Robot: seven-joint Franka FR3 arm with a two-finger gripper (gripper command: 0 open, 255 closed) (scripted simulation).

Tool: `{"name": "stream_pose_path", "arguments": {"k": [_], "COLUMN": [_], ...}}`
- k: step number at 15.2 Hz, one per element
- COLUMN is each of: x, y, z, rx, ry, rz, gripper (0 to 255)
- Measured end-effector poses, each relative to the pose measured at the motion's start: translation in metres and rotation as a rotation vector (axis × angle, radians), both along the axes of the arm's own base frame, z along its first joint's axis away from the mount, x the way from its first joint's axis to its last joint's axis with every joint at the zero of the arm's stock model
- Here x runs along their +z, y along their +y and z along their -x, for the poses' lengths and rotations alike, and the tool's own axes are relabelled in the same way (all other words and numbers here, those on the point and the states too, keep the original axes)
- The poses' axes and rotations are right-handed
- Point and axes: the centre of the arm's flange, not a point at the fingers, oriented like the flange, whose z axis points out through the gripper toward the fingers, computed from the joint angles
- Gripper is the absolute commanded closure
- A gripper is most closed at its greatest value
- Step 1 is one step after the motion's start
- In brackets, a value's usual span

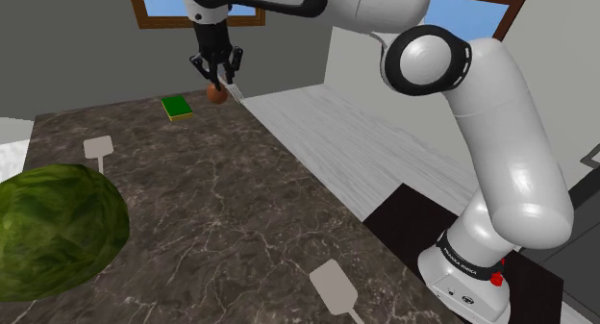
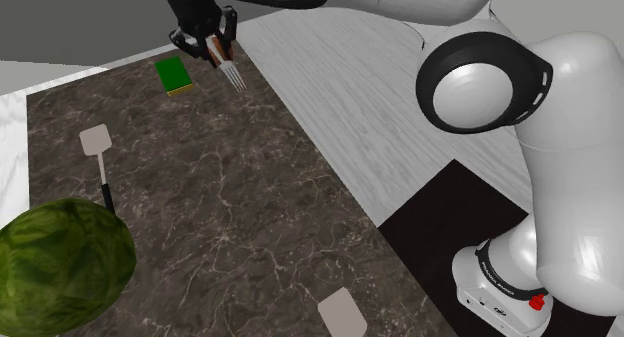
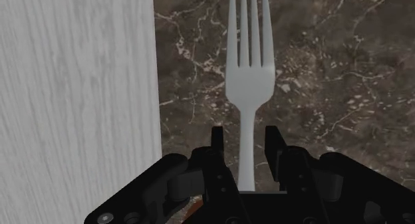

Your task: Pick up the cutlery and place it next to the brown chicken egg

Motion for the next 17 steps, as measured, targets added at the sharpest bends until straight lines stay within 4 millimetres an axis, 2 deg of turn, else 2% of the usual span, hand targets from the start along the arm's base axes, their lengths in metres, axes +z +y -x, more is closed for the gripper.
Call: {"name": "stream_pose_path", "arguments": {"k": [17], "x": [-0.087], "y": [-0.005], "z": [-0.003], "rx": [0.001], "ry": [0.000], "rz": [0.000], "gripper": [255]}}
